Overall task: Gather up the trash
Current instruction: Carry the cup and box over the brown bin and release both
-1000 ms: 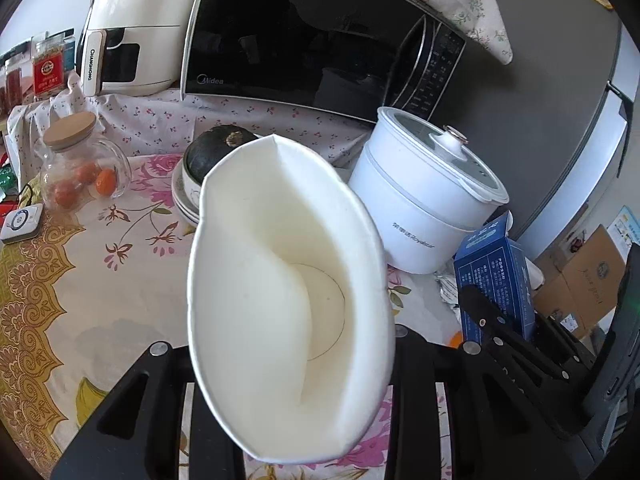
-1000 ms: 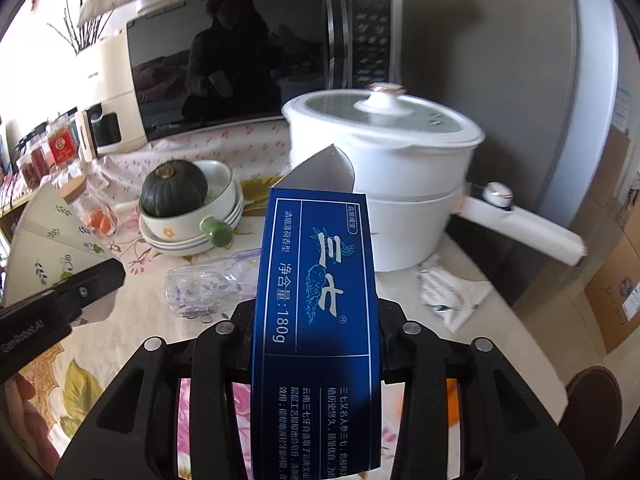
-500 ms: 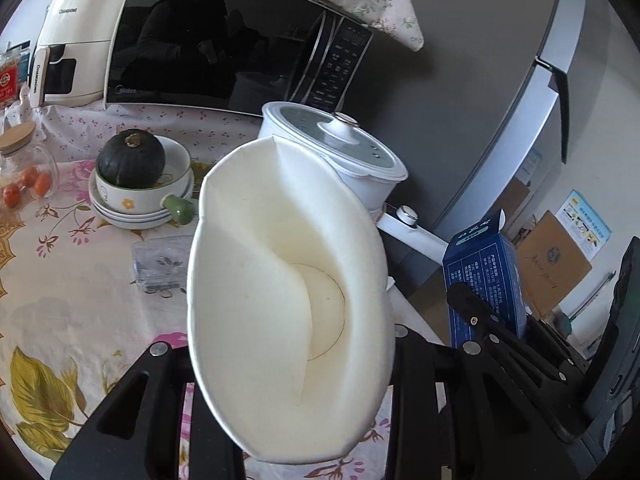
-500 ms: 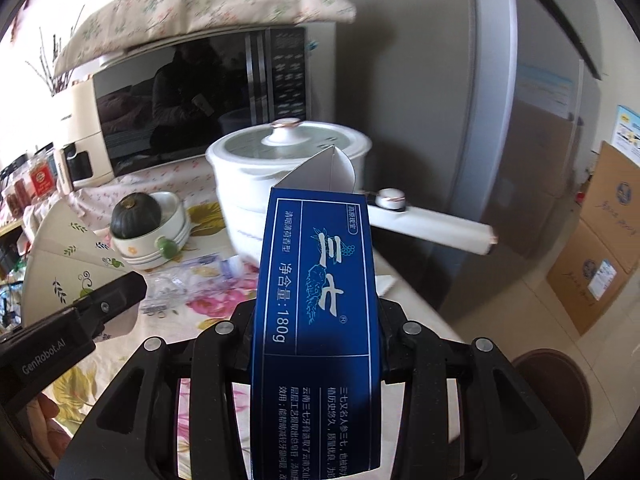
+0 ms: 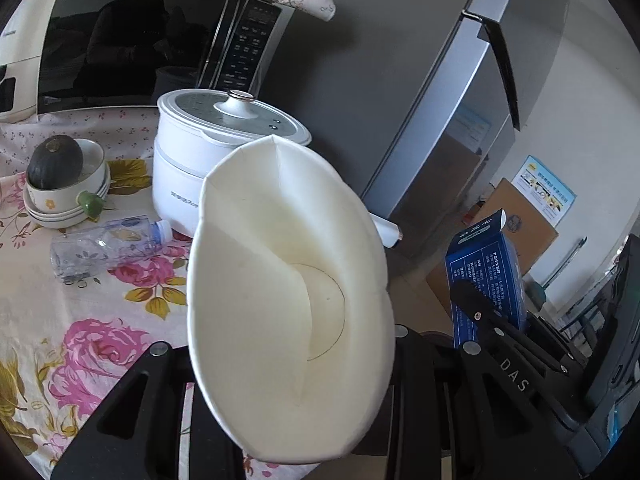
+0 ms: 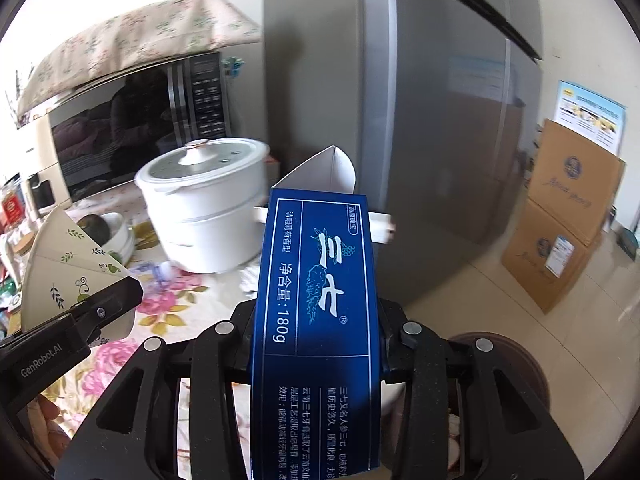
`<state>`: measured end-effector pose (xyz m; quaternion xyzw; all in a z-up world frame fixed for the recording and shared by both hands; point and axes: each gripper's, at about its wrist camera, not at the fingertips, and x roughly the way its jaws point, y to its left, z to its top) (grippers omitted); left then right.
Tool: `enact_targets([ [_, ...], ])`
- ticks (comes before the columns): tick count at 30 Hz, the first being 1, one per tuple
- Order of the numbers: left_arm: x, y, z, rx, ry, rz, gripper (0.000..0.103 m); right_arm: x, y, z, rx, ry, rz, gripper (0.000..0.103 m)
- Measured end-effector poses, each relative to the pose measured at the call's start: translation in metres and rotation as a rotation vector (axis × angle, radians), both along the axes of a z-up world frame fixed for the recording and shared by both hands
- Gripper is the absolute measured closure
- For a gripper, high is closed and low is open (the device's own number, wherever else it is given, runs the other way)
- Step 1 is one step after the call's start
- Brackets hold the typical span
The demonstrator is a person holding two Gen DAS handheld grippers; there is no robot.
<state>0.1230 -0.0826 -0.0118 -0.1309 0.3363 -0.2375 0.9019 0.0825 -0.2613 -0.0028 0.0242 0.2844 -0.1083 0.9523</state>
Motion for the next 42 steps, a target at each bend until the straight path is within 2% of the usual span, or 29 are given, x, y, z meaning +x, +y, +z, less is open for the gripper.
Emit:
enact_targets([
  [8, -0.014, -0.060, 0.003, 0.020, -0.020, -0.110, 0.071, -0.024, -0.048, 0.001, 0.006, -0.007, -0.097, 0.065],
  [11, -0.018, -0.079, 0.000, 0.005, -0.006, -0.142, 0.071, -0.032, -0.067, 0.000, 0.011, -0.006, -0.142, 0.065],
  [22, -0.038, -0.157, -0.009, 0.054, 0.006, -0.265, 0.071, -0.059, -0.170, -0.015, 0.110, 0.021, -0.381, 0.064],
  [23, -0.039, -0.165, -0.009, 0.061, 0.004, -0.276, 0.071, -0.061, -0.176, -0.015, 0.116, 0.022, -0.396, 0.055],
  [24, -0.041, -0.173, -0.009, 0.067, 0.003, -0.287, 0.071, -0.063, -0.183, -0.016, 0.125, 0.020, -0.416, 0.042],
  [25, -0.042, -0.181, -0.009, 0.073, 0.002, -0.300, 0.071, -0.066, -0.187, -0.016, 0.129, 0.014, -0.434, 0.038],
  [31, -0.048, -0.225, -0.012, 0.086, 0.018, -0.372, 0.071, -0.091, -0.226, -0.015, 0.174, -0.021, -0.562, 0.029],
  [33, -0.050, -0.238, -0.014, 0.087, 0.029, -0.392, 0.071, -0.101, -0.239, -0.016, 0.187, -0.034, -0.623, 0.018],
  [36, -0.053, -0.260, -0.019, 0.092, 0.048, -0.429, 0.070, -0.114, -0.256, -0.017, 0.197, -0.055, -0.703, 0.010],
  [42, -0.055, -0.299, -0.025, 0.122, 0.083, -0.489, 0.070, -0.134, -0.284, -0.023, 0.196, -0.047, -0.821, 0.007],
])
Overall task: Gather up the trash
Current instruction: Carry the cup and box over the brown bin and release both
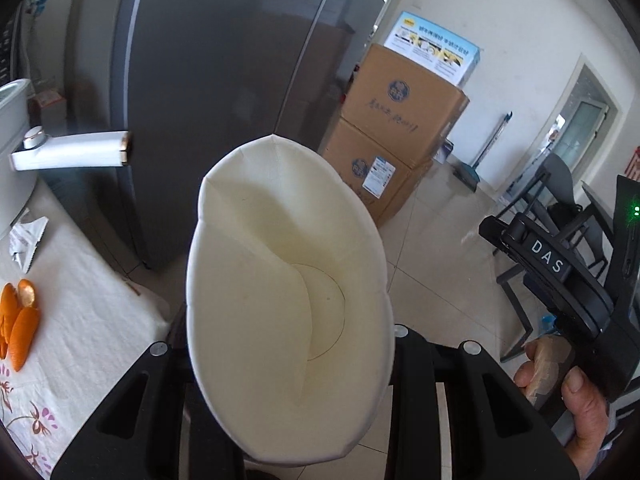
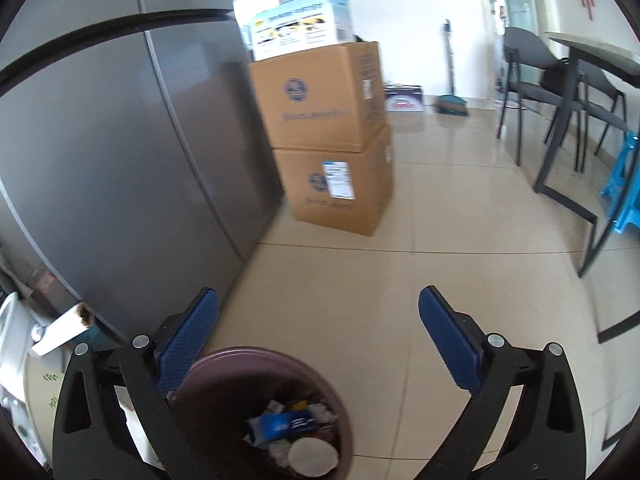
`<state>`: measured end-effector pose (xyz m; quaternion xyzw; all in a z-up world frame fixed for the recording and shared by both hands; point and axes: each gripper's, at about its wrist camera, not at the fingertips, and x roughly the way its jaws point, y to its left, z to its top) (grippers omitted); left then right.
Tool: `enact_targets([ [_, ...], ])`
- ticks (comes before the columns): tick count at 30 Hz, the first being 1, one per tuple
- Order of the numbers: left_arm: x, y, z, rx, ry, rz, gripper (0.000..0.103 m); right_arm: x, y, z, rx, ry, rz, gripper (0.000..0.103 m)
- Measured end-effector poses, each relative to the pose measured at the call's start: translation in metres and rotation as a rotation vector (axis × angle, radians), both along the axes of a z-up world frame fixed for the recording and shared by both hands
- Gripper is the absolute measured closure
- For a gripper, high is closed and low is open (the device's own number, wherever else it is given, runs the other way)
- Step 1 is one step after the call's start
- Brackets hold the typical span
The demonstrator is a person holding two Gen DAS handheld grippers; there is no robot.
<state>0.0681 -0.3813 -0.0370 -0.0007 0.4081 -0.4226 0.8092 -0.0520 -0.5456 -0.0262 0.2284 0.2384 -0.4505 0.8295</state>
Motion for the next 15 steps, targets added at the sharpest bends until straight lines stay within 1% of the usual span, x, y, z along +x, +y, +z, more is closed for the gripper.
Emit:
enact_targets([
  [1, 0.000, -0.006, 0.000, 0.008, -0.001, -0.008, 0.070, -0.002, -0.002, -0.001, -0.008, 0.010, -0.013, 0.007],
  [2, 0.001, -0.012, 0.000, 0.015, 0.001, -0.016, 0.068, -0.003, -0.003, -0.002, -0.014, 0.020, -0.019, 0.007],
  [3, 0.001, -0.016, 0.000, 0.021, 0.008, -0.022, 0.065, -0.003, -0.004, -0.002, -0.019, 0.028, -0.022, 0.007],
  [5, 0.003, -0.023, 0.000, 0.020, 0.018, -0.023, 0.052, -0.004, -0.008, -0.003, -0.032, 0.049, -0.028, 0.007],
  [7, 0.004, -0.029, -0.002, 0.026, 0.025, -0.024, 0.048, -0.006, -0.009, -0.004, -0.051, 0.067, -0.034, 0.007],
  [9, 0.004, -0.034, -0.003, 0.032, 0.033, -0.032, 0.046, -0.007, -0.010, -0.003, -0.065, 0.078, -0.036, 0.007],
  [11, 0.004, -0.036, -0.003, 0.038, 0.029, -0.030, 0.041, -0.008, -0.010, -0.001, -0.079, 0.087, -0.038, 0.007],
  [15, 0.006, -0.037, -0.004, 0.053, 0.021, -0.018, 0.039, -0.009, -0.011, -0.001, -0.090, 0.101, -0.040, 0.007],
])
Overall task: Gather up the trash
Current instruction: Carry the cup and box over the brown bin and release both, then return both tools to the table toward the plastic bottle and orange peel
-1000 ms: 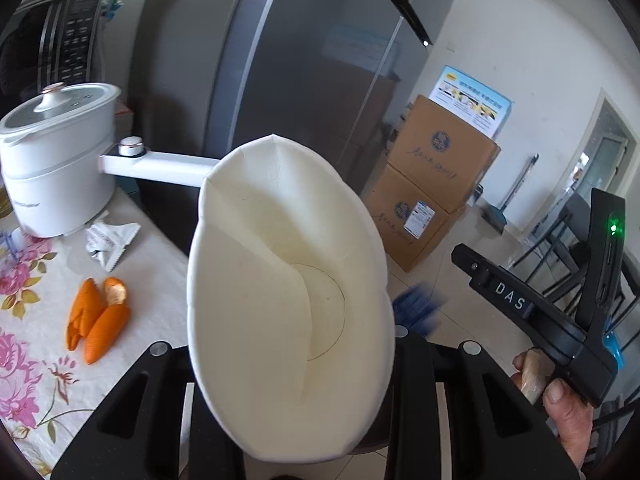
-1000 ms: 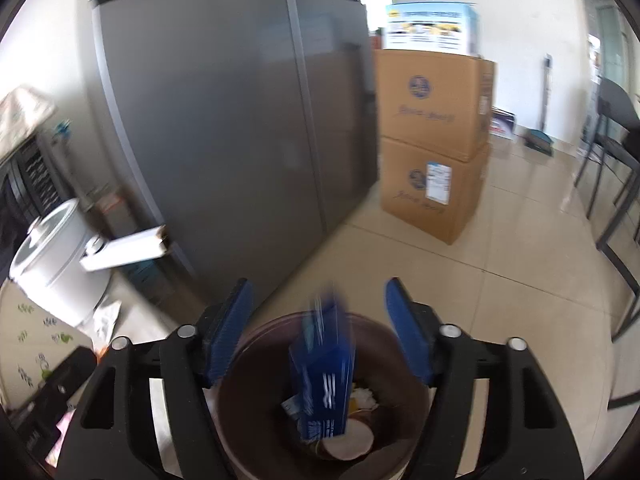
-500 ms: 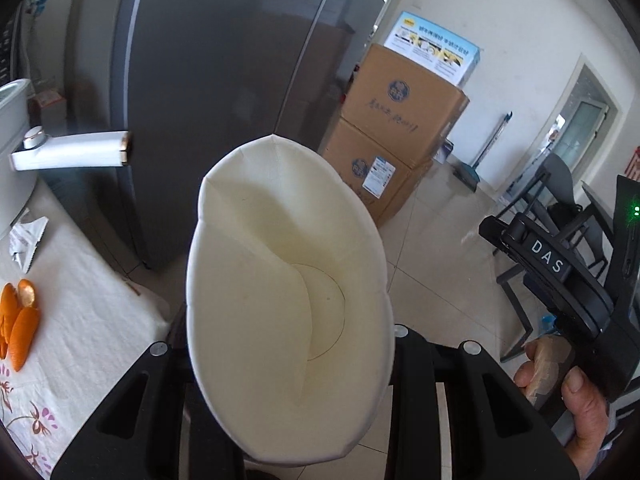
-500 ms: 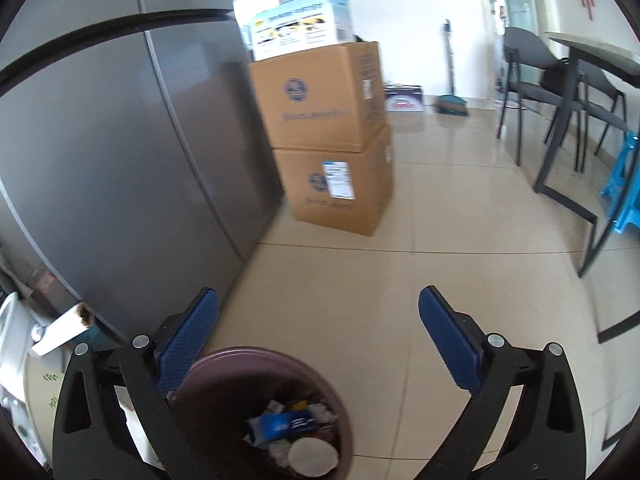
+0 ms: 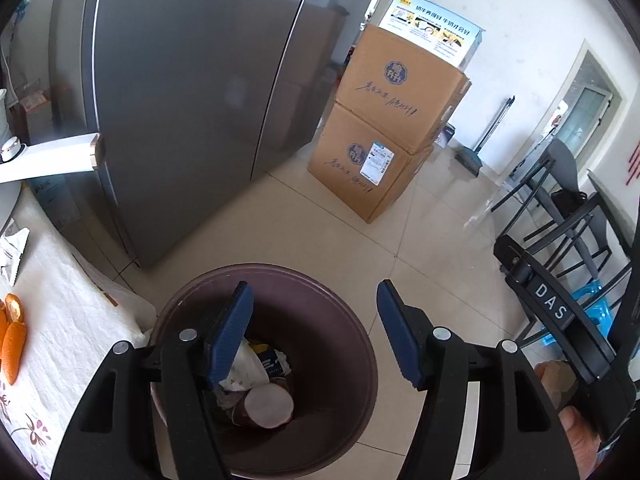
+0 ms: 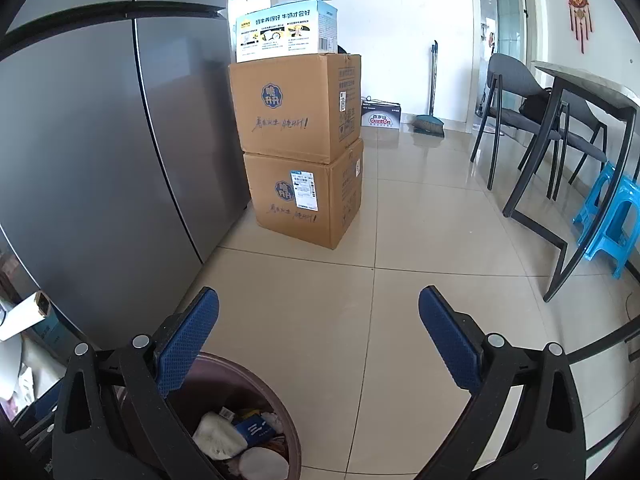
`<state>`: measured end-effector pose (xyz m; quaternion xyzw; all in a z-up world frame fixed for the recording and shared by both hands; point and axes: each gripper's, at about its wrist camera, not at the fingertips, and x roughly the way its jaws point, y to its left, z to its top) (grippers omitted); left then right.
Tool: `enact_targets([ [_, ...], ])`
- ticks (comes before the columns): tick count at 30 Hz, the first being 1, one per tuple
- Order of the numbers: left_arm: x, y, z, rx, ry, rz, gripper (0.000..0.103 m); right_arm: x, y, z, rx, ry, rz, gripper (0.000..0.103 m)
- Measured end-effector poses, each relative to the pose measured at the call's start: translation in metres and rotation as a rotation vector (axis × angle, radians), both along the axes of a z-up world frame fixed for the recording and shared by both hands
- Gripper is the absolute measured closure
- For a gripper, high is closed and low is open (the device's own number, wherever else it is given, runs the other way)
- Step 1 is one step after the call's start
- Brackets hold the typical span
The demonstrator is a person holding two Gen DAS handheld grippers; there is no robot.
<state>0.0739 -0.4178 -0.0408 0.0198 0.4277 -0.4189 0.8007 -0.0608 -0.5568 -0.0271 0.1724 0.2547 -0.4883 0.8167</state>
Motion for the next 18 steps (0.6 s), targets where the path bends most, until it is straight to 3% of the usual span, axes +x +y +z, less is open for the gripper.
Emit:
enact_targets([
  [6, 0.003, 0.009, -0.002, 0.014, -0.017, 0.032, 0.035, 0.006, 0.003, -0.002, -0.002, 0.028, 0.019, 0.007],
  [9, 0.007, 0.017, -0.001, 0.015, -0.030, 0.071, 0.028, 0.011, 0.010, -0.002, -0.012, 0.052, 0.034, 0.007],
  [18, 0.014, 0.045, 0.006, 0.035, -0.118, 0.198, 0.020, 0.033, 0.036, -0.001, -0.045, 0.092, 0.113, 0.007],
])
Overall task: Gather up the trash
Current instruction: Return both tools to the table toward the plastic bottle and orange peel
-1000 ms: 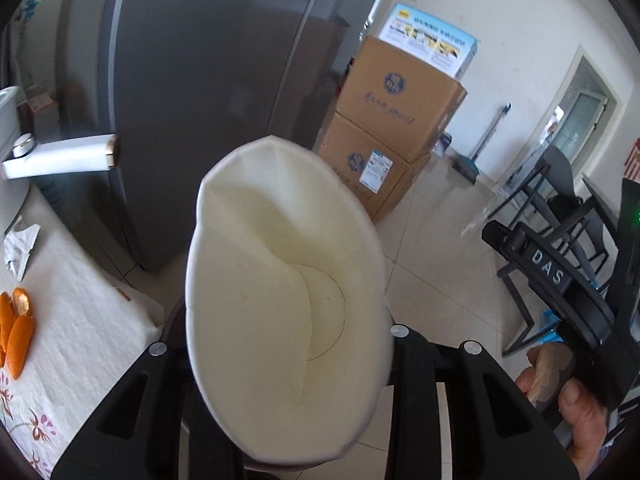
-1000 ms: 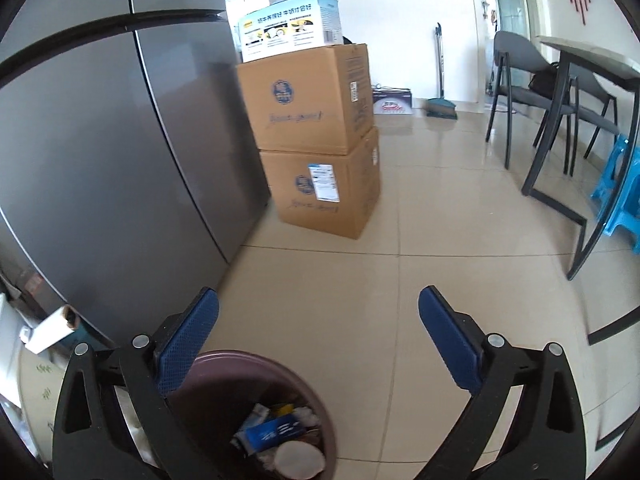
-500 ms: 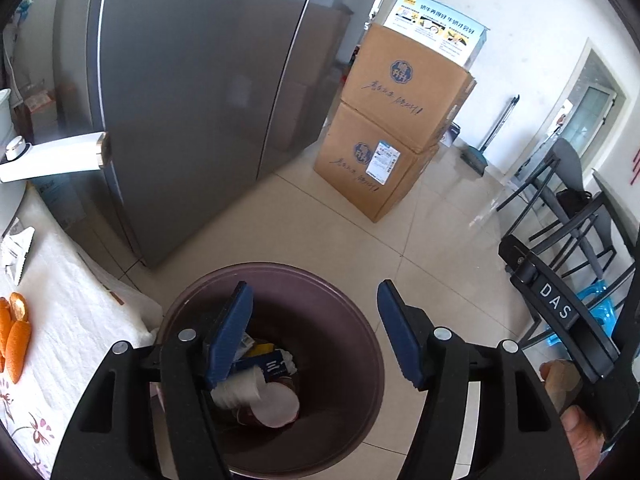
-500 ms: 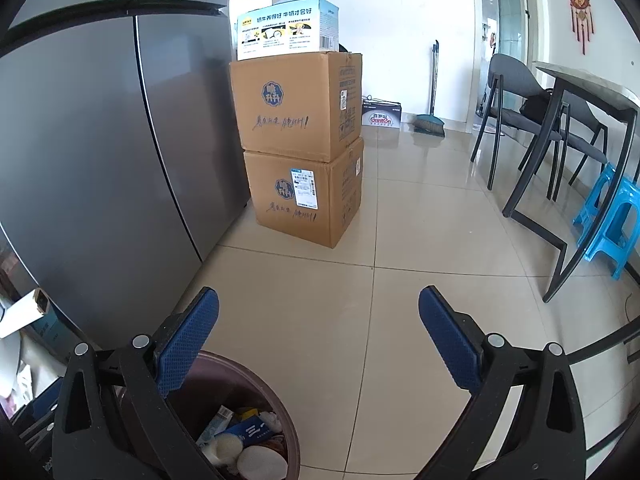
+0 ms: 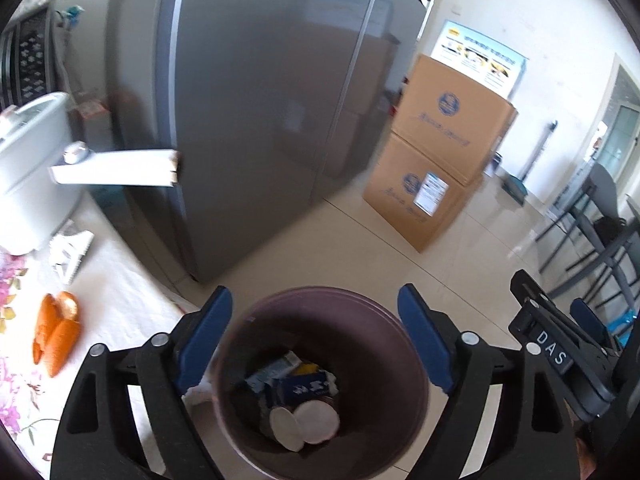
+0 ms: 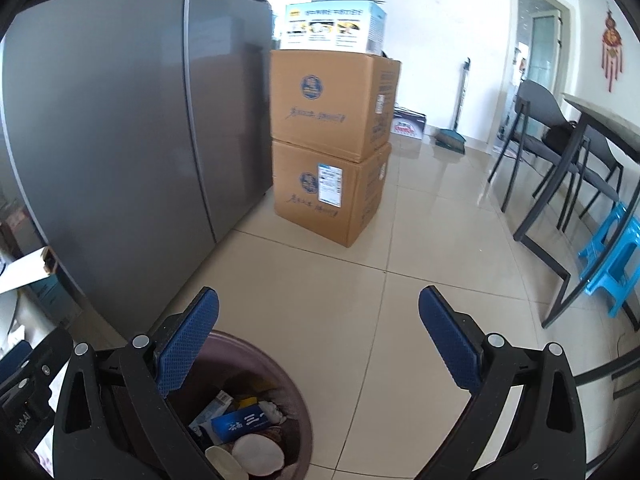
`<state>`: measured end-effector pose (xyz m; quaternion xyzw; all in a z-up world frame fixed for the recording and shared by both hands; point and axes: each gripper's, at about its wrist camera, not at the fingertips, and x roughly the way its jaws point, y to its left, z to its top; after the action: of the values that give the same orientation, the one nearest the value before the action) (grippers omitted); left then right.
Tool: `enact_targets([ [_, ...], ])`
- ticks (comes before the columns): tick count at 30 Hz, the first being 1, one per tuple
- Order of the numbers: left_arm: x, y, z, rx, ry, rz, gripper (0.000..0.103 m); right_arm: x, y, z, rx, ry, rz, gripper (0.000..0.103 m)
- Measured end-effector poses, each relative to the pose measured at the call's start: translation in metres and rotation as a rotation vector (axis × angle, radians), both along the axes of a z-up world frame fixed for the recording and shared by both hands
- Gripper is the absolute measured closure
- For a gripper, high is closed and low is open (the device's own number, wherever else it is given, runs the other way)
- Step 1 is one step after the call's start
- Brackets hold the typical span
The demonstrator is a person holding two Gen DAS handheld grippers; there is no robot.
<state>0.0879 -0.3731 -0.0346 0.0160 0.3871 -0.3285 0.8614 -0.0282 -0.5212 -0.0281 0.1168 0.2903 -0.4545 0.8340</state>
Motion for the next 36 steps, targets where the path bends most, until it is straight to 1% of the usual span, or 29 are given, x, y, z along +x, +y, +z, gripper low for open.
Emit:
enact_targets([
  [4, 0.007, 0.019, 0.000, 0.018, -0.031, 0.052, 0.019, 0.012, 0.017, 0.001, -0.014, 0.011, 0.040, 0.007],
  [16, 0.049, 0.095, -0.008, 0.023, -0.001, 0.209, 0.019, 0.065, 0.086, 0.003, -0.066, 0.056, 0.187, 0.007],
  [19, 0.060, 0.119, -0.012, 0.025, 0.007, 0.250, 0.019, 0.081, 0.108, 0.003, -0.069, 0.053, 0.235, 0.007],
  [22, 0.068, 0.146, -0.015, 0.030, 0.009, 0.297, 0.019, 0.096, 0.130, 0.004, -0.048, 0.042, 0.284, 0.007],
  [26, 0.081, 0.182, -0.019, 0.038, 0.021, 0.361, 0.019, 0.117, 0.160, 0.004, -0.058, 0.043, 0.335, 0.007],
  [31, 0.095, 0.226, -0.026, 0.046, 0.040, 0.432, 0.019, 0.146, 0.198, -0.005, -0.046, 0.071, 0.412, 0.007],
  [36, 0.104, 0.269, -0.038, 0.067, 0.052, 0.501, 0.019, 0.168, 0.234, -0.012, -0.036, 0.080, 0.480, 0.007],
])
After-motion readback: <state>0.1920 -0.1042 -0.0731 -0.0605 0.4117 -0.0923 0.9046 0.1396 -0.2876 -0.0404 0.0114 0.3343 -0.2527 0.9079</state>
